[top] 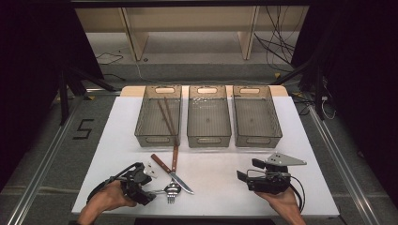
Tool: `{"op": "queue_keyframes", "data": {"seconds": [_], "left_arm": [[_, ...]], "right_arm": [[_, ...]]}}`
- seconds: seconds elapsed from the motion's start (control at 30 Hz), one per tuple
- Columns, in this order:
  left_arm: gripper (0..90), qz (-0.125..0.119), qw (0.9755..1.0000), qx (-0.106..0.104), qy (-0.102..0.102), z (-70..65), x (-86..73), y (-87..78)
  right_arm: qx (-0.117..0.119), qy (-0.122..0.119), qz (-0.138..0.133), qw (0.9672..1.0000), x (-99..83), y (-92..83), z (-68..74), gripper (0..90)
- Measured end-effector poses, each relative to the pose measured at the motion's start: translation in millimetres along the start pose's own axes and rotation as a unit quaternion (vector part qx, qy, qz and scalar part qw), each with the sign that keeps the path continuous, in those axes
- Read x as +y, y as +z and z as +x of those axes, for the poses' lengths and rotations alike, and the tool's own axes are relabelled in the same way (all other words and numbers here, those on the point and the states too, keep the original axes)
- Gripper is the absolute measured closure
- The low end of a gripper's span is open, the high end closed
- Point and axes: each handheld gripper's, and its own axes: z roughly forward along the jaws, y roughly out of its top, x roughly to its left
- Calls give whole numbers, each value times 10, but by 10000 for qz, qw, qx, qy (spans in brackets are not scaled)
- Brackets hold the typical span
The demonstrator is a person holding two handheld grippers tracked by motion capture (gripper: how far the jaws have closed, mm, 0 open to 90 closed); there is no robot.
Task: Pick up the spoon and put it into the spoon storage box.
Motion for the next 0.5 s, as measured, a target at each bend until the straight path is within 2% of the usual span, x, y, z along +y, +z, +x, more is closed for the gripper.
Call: {"op": "queue_keyframes", "data": {"seconds": [0.27,0.4,0.5], "left_arm": [[590,84,9995,-92,294,-25,47,23],[667,121,9990,-205,387,-36,61,24],[719,131,9987,-214,434,-41,71,26]], "right_arm": [[10,-2,16,10000,-1,4,-1,219],[12,-2,18,10000,-1,4,-1,220],[9,-5,24,10000,-1,5,-3,221]]}}
